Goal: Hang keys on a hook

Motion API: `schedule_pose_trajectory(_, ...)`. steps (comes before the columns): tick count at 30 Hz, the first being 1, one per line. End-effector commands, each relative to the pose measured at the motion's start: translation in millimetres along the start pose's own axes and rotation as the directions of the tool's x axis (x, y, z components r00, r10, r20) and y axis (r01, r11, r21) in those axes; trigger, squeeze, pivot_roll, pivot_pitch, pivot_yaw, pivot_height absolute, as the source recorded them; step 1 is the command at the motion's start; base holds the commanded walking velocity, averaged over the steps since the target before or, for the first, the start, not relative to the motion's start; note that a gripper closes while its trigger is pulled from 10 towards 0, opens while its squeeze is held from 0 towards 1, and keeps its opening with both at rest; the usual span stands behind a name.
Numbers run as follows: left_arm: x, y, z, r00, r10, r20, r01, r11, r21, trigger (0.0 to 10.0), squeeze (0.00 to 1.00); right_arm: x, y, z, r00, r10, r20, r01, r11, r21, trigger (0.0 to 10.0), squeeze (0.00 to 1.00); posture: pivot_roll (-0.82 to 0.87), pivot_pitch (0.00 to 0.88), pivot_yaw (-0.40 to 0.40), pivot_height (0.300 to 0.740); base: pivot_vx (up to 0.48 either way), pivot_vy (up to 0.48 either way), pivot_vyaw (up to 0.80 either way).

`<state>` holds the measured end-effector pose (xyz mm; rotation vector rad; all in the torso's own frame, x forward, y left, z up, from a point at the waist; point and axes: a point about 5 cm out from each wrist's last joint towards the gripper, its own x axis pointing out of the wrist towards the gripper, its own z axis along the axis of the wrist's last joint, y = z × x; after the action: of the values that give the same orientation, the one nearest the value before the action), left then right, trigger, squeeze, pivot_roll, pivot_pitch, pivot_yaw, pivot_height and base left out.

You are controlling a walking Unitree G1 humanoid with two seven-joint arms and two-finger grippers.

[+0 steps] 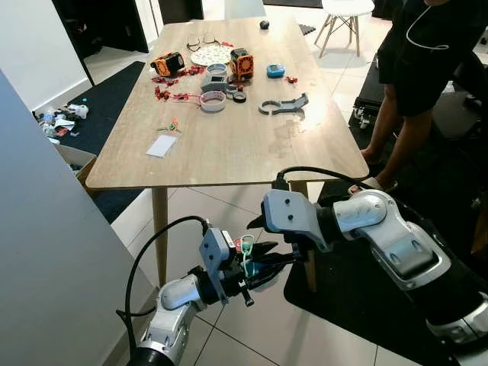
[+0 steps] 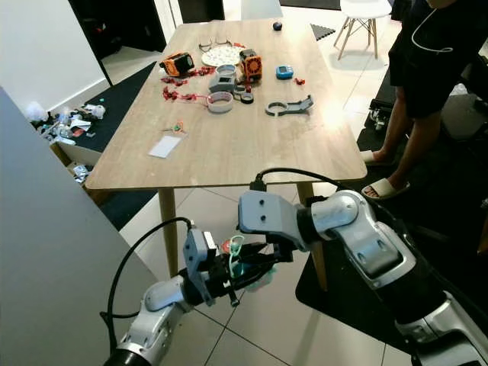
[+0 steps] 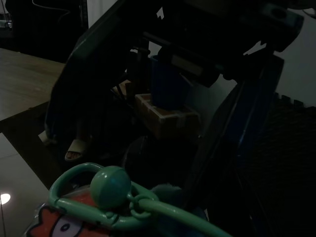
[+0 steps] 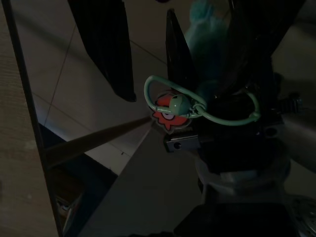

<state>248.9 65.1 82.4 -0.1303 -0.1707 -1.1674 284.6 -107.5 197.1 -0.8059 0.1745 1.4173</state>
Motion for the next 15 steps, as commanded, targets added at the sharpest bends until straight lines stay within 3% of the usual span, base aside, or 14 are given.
schedule_pose_trajectory(1, -5.8, 7.7, 6.1, 0.999, 0.035, 0.015, -0.035, 0.999, 0.031, 10.0, 0.00, 7.2, 4.2, -6.9, 1.000, 0.015, -0.025, -0.015, 1.000, 0.007, 10.0, 0.00, -0.13, 0.062, 0.062, 0.740, 0.000, 0.000, 0.00)
schedule_pose_trajectory(2, -5.8, 7.6, 6.0, 0.999, 0.035, 0.015, -0.035, 0.999, 0.031, 10.0, 0.00, 7.4, 1.3, -6.7, 1.000, -0.008, -0.024, 0.008, 1.000, -0.003, 1.6, 0.00, -0.13, 0.062, 0.062, 0.740, 0.000, 0.000, 0.00)
schedule_pose_trajectory(3, -5.8, 7.4, 6.1, 0.999, 0.035, 0.015, -0.036, 0.999, 0.031, 10.0, 0.00, 7.2, -0.3, -6.2, 1.000, -0.021, -0.021, 0.021, 1.000, -0.008, 0.0, 0.00, -0.12, 0.067, 0.064, 0.740, 0.000, 0.000, 0.00)
schedule_pose_trajectory(15, -6.4, 6.6, 5.4, 0.999, 0.038, 0.014, -0.039, 0.999, 0.031, 10.0, 0.00, 7.3, -1.8, -2.6, 0.999, -0.036, -0.001, 0.036, 0.999, -0.031, 0.0, 0.00, -0.12, 0.070, 0.065, 0.740, 0.000, 0.000, 0.00)
